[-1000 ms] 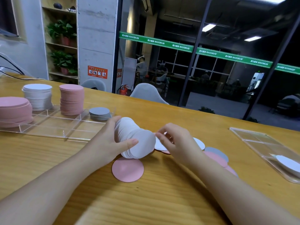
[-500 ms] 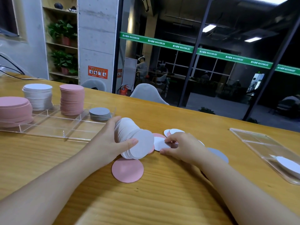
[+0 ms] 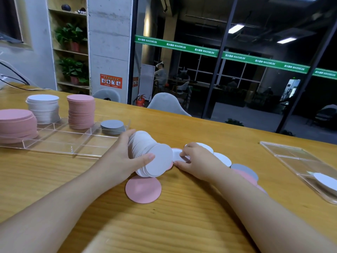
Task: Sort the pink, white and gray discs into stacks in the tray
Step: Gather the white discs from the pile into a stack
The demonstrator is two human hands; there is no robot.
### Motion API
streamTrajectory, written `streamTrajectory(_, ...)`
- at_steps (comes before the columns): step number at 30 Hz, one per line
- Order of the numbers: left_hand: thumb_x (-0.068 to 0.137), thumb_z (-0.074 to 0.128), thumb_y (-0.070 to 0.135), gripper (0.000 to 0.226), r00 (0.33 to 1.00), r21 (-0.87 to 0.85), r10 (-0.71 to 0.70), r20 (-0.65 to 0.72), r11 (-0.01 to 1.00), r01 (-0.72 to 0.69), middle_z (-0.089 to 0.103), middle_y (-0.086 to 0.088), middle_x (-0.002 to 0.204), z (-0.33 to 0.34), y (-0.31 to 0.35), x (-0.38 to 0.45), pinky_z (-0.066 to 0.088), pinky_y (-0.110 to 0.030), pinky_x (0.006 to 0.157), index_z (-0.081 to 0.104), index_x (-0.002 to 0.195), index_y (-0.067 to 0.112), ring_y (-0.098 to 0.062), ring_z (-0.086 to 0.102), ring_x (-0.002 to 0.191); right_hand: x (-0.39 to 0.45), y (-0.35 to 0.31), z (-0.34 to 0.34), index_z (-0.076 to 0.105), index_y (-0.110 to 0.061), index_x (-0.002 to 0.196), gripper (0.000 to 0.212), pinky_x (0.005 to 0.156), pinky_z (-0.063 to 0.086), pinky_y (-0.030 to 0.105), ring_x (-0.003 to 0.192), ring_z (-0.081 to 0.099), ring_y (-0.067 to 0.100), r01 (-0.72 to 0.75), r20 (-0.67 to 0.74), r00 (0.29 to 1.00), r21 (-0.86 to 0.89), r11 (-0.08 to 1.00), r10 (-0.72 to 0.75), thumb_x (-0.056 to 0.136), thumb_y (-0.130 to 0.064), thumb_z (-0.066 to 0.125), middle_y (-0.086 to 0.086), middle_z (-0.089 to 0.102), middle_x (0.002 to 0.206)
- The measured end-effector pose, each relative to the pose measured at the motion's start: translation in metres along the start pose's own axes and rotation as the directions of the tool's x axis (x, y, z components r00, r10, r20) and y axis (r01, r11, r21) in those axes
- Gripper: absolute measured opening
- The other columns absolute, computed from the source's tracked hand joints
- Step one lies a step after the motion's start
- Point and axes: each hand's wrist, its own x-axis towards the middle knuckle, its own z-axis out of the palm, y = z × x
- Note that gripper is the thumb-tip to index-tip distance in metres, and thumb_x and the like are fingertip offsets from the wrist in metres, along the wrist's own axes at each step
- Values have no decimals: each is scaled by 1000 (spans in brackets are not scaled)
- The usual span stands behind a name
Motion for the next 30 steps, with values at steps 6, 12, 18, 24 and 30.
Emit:
streamTrajectory(6,74,72,41,85,1000,8,0,-2,1000,0,40,18,126,1,-1,1,36,-4,70,24,143,27,0,39,111,7,-15,7,53,-17,91,24,61,30,30,76,45,20,34,-80,995,-346,938,-66,99,-28,33,3,41,79)
streamTrajectory(12,74,72,41,87,1000,6,9,-3,1000,-9,38,17,129,2,-3,1,35,-8,76,22,144,26,0,37,114,-11,-1,5,38,-12,92,6,54,31,18,77,48,17,-61,-244,957,359,932,157,95,-9,33,-14,48,84)
streamTrajectory(18,75,72,39,85,1000,2,23,-14,1000,-23,40,15,130,2,-5,2,30,-16,87,23,143,26,-2,39,117,-22,-5,8,39,-32,87,10,74,42,30,86,47,19,375,-579,815,520,768,-6,91,-34,30,-5,48,89)
streamTrajectory(24,72,72,43,87,999,40,44,7,998,-45,39,18,126,0,-4,1,35,-2,74,24,142,25,1,39,113,-17,-17,19,49,-10,88,23,78,37,25,88,43,17,407,-523,817,223,886,-243,90,-31,38,-2,48,91)
streamTrajectory(30,61,79,43,105,996,117,81,43,989,-85,35,10,142,1,-6,0,30,-18,97,19,145,27,-1,34,124,-19,-21,20,42,-23,85,22,65,40,23,72,42,7,415,-479,845,309,856,-236,85,-34,61,-8,43,85)
